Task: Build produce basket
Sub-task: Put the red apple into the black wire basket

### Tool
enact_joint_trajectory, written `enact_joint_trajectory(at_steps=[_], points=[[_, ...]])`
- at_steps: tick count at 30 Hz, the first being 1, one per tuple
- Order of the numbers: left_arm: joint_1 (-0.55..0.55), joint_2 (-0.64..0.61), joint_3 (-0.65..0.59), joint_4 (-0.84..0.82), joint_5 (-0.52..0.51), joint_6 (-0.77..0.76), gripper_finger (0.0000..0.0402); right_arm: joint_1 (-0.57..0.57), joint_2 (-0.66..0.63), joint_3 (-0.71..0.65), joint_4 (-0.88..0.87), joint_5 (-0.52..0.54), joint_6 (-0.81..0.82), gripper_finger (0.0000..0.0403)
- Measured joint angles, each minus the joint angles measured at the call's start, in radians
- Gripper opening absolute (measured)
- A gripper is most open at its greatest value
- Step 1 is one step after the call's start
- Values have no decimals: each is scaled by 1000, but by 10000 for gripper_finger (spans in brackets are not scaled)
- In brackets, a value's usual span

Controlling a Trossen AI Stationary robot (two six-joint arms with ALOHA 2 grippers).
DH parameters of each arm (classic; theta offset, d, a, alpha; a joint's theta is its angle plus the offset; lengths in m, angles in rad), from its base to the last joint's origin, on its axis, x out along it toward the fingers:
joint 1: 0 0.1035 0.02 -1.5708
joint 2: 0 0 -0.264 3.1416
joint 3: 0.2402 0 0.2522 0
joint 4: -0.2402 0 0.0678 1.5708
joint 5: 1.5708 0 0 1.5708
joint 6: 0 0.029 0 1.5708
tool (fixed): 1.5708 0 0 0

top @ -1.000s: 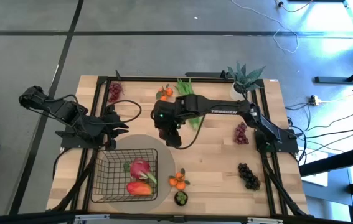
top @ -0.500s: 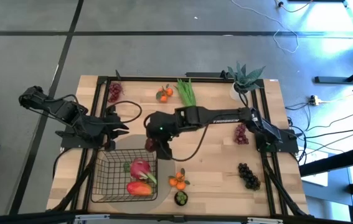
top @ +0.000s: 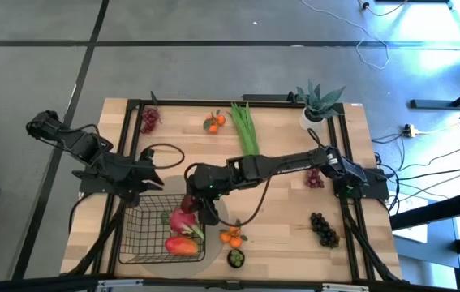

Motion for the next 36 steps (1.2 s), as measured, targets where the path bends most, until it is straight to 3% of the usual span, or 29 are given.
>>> enact_joint_trajectory(at_steps=[11,20,36], points=[[-166,2,0,1,0,-76,60,0,0,-168,84,3,45,195],[-281,45,0,0,-5,-192,60,1,-2,-205,103,42,40,195],[-309,77,0,0,-85,-221,60,-1,16,-207,117,45,-42,195]])
